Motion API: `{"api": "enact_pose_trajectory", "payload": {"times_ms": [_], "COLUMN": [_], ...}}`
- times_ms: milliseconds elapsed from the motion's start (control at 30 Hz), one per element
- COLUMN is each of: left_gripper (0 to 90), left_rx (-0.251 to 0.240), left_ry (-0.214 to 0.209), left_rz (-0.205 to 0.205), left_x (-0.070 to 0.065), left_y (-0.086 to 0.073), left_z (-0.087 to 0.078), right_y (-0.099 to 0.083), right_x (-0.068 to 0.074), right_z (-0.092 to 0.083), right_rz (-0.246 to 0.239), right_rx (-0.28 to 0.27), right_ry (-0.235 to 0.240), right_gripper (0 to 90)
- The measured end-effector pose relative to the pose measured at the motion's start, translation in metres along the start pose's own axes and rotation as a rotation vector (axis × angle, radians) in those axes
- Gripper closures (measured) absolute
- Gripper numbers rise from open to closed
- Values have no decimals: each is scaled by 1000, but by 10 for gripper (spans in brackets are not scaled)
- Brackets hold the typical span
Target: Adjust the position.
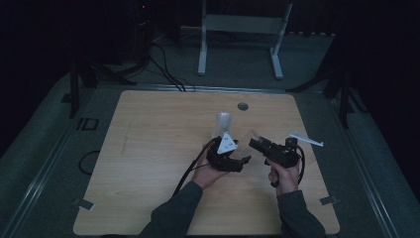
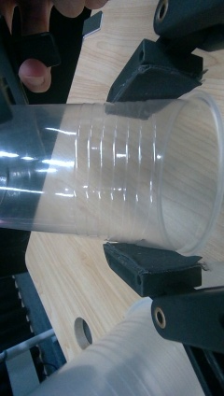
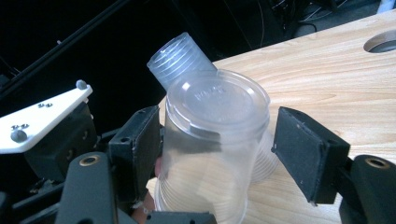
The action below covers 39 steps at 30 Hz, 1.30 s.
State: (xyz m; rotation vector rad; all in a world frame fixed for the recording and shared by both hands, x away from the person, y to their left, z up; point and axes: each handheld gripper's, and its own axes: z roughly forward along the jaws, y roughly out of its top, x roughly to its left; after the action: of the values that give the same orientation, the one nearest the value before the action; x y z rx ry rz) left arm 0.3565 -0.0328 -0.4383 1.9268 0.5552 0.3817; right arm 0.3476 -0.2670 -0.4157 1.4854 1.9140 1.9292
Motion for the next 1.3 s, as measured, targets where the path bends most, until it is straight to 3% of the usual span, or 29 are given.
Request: {"api": "enact_pose_trajectory", "payload": {"times_ms": [800,1033,1300], "left_gripper": [286,286,286], "left_rx": [21,31,37], "left_ry": [21,20,10], "left_rz": [8,9,19], "left_x": [11,14,14], "left_y": [2,4,6], "left_z": [-14,-16,-19], "right_y": [-2,-3,-4], "right_x": [-10,-7,-8], "right_z": [-12,-12,-14], "right_rz": [-23,-77,-101], "right_rx": [24,53,64], "right_ry": [-24,-77,-102], "right_gripper": [339,339,340]}}
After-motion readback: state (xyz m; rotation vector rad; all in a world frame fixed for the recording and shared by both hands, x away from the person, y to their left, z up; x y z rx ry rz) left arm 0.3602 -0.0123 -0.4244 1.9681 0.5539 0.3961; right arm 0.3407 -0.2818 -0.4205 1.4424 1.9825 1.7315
